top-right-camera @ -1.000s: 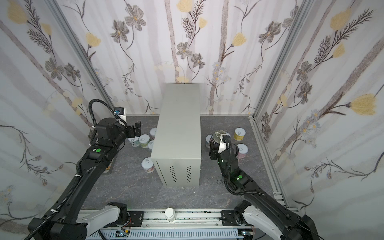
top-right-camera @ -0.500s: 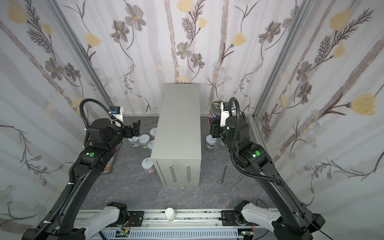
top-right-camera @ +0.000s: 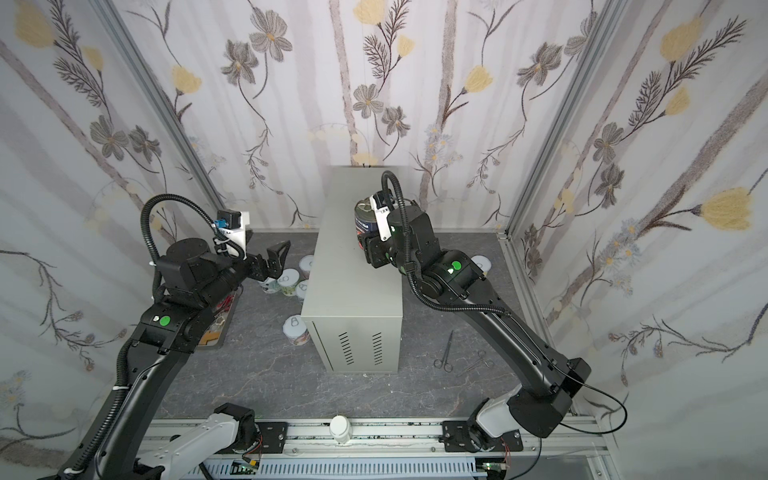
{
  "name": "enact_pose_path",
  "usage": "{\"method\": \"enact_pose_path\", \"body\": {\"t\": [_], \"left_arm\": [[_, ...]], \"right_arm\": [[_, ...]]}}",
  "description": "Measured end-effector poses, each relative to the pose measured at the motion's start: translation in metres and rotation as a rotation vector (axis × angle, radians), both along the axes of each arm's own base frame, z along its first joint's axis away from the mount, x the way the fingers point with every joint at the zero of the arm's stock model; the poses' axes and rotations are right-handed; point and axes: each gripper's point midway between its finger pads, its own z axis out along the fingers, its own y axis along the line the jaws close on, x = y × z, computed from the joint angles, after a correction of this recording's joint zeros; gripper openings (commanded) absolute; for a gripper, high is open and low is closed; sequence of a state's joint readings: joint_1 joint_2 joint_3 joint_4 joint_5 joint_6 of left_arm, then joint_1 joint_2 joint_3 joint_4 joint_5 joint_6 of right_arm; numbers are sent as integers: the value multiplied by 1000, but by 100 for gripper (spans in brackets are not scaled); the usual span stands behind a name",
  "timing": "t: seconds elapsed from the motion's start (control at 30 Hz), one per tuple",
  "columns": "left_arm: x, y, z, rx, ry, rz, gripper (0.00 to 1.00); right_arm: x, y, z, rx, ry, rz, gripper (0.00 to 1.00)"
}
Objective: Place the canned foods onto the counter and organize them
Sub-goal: 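Carry the blue tomato can up onto the grey cabinet top with the right gripper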
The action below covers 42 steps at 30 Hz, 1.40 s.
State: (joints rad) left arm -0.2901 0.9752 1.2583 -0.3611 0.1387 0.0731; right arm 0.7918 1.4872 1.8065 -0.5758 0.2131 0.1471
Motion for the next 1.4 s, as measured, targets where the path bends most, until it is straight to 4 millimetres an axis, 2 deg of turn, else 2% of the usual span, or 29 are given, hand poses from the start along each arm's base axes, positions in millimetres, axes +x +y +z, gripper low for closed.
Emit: {"method": "enact_pose_path", "body": {"t": [0.1, 0.23, 0.37, 0.47, 0.67, 0.83, 1.2, 1.4], "left_arm": [[-16, -14, -2, 17, -2, -78, 100], [-48, -40, -1, 27, -34, -254, 100], [-50, -52, 3, 38, -43, -308, 100], [-48, -61, -4, 48, -16, -342, 100], [-54, -69, -5, 62, -14, -376, 100], [-54, -67, -5, 71, -20, -362, 100], [-45, -65, -21, 107, 7, -326, 100], [-41, -63, -29, 119, 21, -310, 100]], "right_arm": [[8, 18, 11, 11, -10, 35, 39], [23, 43, 11, -9, 14, 75, 39], [32, 55, 6, -28, 33, 96, 39], [37, 62, 1, -35, 43, 113, 39], [65, 59, -26, -74, 79, 74, 39], [91, 55, -29, -48, 62, 48, 39], [149, 54, -30, 17, -4, 27, 39], [173, 52, -28, 45, -54, 12, 38]]}}
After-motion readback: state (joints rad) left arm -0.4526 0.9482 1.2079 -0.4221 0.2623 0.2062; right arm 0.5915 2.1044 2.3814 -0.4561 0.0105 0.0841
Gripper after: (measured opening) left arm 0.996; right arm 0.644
